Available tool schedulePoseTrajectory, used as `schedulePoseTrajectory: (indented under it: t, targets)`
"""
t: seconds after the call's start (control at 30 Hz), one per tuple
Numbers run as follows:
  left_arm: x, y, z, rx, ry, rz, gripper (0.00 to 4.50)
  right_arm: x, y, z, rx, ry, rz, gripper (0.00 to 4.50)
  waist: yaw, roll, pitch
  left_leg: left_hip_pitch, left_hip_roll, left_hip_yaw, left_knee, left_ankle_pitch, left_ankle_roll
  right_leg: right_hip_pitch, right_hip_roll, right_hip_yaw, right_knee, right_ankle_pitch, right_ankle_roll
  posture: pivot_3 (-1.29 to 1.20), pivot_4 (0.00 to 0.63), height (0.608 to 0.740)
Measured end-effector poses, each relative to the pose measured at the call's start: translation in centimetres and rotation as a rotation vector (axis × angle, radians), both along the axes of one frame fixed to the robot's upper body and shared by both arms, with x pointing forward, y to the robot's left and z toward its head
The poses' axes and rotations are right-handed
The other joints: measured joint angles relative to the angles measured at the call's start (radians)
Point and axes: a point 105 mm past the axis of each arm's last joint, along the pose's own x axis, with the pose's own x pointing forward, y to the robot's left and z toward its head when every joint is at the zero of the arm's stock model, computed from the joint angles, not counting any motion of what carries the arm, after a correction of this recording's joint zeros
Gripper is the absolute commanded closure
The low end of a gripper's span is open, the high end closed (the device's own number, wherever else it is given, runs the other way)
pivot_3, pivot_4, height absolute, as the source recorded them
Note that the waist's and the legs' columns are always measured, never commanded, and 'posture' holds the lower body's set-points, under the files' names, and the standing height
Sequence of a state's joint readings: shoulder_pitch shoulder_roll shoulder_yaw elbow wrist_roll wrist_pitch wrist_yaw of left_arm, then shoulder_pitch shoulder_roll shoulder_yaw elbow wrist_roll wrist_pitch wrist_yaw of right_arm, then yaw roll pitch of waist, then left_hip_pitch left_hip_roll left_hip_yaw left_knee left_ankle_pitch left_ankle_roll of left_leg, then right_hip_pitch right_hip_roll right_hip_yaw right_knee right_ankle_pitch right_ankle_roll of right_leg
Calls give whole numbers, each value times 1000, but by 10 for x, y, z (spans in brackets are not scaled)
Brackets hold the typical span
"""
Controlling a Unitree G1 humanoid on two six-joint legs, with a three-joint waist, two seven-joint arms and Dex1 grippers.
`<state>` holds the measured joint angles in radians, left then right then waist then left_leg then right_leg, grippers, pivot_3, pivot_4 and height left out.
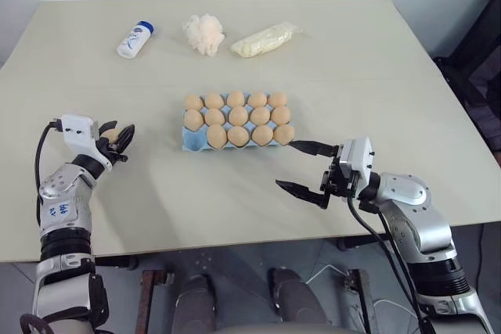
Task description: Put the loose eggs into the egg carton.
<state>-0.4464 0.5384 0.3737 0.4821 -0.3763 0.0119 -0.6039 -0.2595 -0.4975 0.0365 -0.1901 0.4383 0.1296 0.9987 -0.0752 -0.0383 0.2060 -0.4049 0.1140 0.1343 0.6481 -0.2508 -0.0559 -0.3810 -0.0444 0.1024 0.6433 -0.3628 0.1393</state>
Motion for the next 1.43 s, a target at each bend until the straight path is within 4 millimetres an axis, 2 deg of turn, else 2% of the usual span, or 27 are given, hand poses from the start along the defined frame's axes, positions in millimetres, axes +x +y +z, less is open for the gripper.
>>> schedulePoseTrajectory:
  t: [0.1,0.17,0.23,0.3,0.47,0.57,0.7,0.77,0.87,0.93,1.0,1.13,1.23,1.43]
  targets:
    - [-8,-44,30,24,-127,-211,2195,0,0,0,0,-2,0,0,15,0,0,0,0,0,0,0,0,0,0,0,0,0,0,0,150,740]
    - [-9,-72,41,61,-156,-321,2195,0,0,0,-2,-4,-1,0,23,0,0,1,0,0,1,0,0,1,0,0,0,0,0,0,150,740]
    - [-9,-97,41,50,-147,-409,2195,1,1,2,-5,-10,-1,0,23,0,0,1,0,0,2,0,0,2,0,1,0,0,0,0,150,740]
    - [-9,-113,35,50,-116,-476,2195,1,1,2,-5,-14,-1,0,22,0,0,1,0,0,2,0,1,2,0,1,0,0,0,0,150,740]
    - [-9,-139,24,96,-64,-605,2195,2,1,3,-5,-15,-6,0,18,0,0,1,0,0,0,0,0,1,1,1,0,0,0,0,150,740]
    - [-3,-137,13,105,-14,-600,1608,3,2,4,-1,-15,-11,0,19,0,0,1,0,0,1,0,0,1,1,1,0,0,0,0,150,740]
    - [0,-134,9,129,-9,-584,343,2,4,7,8,-25,-15,0,20,0,0,1,0,0,1,0,0,1,1,1,0,0,0,0,150,740]
    - [0,-128,9,145,-10,-570,343,0,5,9,10,-33,-13,0,19,0,0,1,0,0,0,0,0,0,1,1,0,0,0,0,150,740]
    - [-4,-94,15,191,-12,-496,343,-4,4,6,7,-15,-19,0,14,0,0,1,1,0,-1,0,0,-1,2,1,0,0,-1,0,150,740]
    - [-13,-68,17,221,-4,-446,343,-4,0,3,2,-1,-27,0,14,0,0,1,1,1,-1,0,0,-2,2,1,0,0,-1,0,150,740]
    - [-23,-50,15,244,14,-428,343,-4,-2,1,3,13,-34,0,17,0,0,1,1,1,-1,0,-1,-2,1,1,0,-1,-1,0,150,740]
    - [-50,-29,-1,310,108,-435,343,-6,-4,2,-4,13,-35,0,20,0,0,0,1,1,-1,-1,0,-2,1,1,0,-1,-2,0,150,740]
    - [-62,-16,-10,316,149,-407,343,-6,-9,3,-19,13,-44,0,20,0,0,1,1,1,-1,-2,0,-2,0,1,0,-1,-3,0,150,740]
    - [-76,-14,-7,344,134,-362,343,-3,-14,1,-19,29,-39,0,19,0,0,1,2,1,-2,-4,2,-2,0,1,0,-1,-3,0,150,740]
